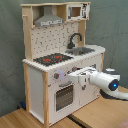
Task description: Play with the kitchen
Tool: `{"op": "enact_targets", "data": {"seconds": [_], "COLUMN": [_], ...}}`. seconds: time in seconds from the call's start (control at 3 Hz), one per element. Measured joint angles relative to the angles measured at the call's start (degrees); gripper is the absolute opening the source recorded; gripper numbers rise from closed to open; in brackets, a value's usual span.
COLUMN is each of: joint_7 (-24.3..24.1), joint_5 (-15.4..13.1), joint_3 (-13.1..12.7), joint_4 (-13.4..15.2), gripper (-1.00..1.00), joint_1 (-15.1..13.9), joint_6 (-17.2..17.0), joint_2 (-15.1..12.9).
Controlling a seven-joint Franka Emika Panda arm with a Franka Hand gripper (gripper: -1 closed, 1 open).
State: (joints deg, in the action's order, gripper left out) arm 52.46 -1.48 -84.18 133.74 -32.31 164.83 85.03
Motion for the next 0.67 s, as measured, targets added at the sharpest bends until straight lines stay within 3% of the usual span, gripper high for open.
{"op": "enact_targets", "data": {"seconds": [0.67], "joint_7": [-7.31], "joint_5": [0.03], "joint_3": [-0.23], "joint_4": [-0.33], "gripper": [1.00], "joint_1": [8.24], "joint_6": [-2.93], "joint_2": [0.11]}}
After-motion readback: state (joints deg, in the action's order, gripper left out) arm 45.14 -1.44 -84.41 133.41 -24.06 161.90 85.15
